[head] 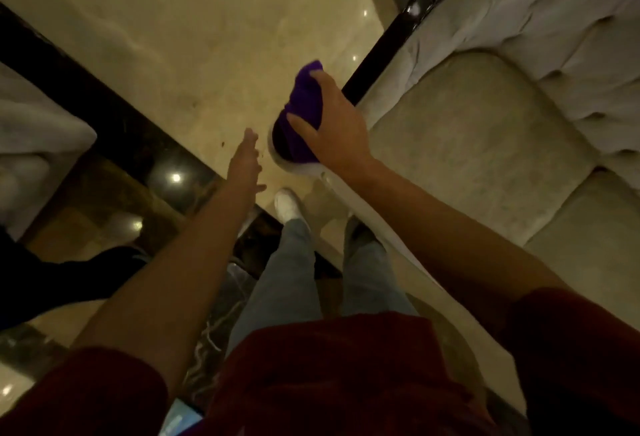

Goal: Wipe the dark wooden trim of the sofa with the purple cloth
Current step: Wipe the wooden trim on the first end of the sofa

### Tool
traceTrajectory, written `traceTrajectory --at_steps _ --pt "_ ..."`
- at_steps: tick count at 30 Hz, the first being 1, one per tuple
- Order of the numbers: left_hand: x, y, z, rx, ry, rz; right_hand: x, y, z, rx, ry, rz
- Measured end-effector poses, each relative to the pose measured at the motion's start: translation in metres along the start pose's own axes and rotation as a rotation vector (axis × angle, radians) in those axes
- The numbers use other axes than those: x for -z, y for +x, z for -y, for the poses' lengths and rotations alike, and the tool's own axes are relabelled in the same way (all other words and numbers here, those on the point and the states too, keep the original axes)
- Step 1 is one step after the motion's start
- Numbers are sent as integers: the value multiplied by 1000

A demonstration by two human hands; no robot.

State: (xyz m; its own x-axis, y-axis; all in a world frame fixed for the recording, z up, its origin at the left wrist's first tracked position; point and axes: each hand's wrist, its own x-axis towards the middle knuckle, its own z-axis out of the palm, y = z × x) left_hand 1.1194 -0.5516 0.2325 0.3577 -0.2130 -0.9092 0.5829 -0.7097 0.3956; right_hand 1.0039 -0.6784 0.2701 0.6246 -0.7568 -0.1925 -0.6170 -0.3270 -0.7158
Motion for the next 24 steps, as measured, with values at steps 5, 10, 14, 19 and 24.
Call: traceTrajectory --at_steps 5,10,14,19,24 --pt "-15 24 8 23 -288 95 -55 12 -10 197 -332 70" --pt "-15 46 28 37 -416 92 -80 1 -28 336 -419 32" --pt "-23 43 31 10 -419 92 -74 8 -38 429 -529 95" --pt "-33 36 27 -11 -369 34 -45 28 -50 412 -674 85" --pt "-44 39 32 -63 -275 -37 -5 52 -67 494 -828 48"
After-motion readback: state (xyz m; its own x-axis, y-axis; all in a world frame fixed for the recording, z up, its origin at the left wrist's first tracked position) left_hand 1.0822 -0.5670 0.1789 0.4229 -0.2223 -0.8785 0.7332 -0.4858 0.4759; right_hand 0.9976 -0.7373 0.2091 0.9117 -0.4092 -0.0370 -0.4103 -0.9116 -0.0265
